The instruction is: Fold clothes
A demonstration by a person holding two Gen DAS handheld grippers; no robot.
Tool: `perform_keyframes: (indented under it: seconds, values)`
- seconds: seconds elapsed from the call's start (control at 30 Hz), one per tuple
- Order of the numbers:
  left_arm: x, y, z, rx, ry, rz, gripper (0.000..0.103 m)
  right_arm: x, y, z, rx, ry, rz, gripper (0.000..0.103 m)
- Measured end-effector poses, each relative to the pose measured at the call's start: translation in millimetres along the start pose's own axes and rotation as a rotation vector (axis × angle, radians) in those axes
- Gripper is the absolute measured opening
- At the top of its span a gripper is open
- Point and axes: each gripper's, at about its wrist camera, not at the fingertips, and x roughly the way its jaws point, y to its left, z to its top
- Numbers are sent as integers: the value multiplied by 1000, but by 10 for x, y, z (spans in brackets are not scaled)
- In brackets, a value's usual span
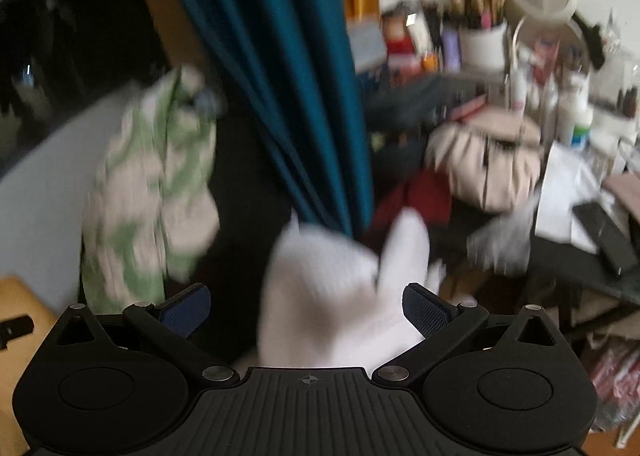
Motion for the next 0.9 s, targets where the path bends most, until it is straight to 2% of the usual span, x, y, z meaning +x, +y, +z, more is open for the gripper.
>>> perform_keyframes:
  seconds: [0.07, 0.2, 0.37, 0.53, 0.63, 0.7, 0.83, 0.9]
  values:
    - [181, 96, 122, -5, 3, -39, 103, -32, 33, 159, 26, -42, 1, 102]
    - [593, 288, 336, -3, 19, -116, 103, 123, 247, 204, 43, -43, -49, 102]
    - [1343, 501, 329, 74, 102, -197, 103, 507, 678, -133, 31, 38, -170, 102]
    - [1954, 644, 255, 176, 133, -258, 103, 940, 920, -572, 87, 139, -313, 102]
    - [2198, 648, 208, 226, 150, -291, 103, 1176, 989, -790, 106, 196, -400, 102]
    - [2298, 648, 175, 241, 145, -326, 103, 1297, 1070, -905, 67, 213, -454, 102]
    - [2460, 690, 139, 215, 162, -382, 103, 1491, 1223, -1058, -31, 224, -537, 102]
    - [2531, 721, 123, 186, 184, -408, 103, 1543, 1234, -1083, -26, 228, -550, 102]
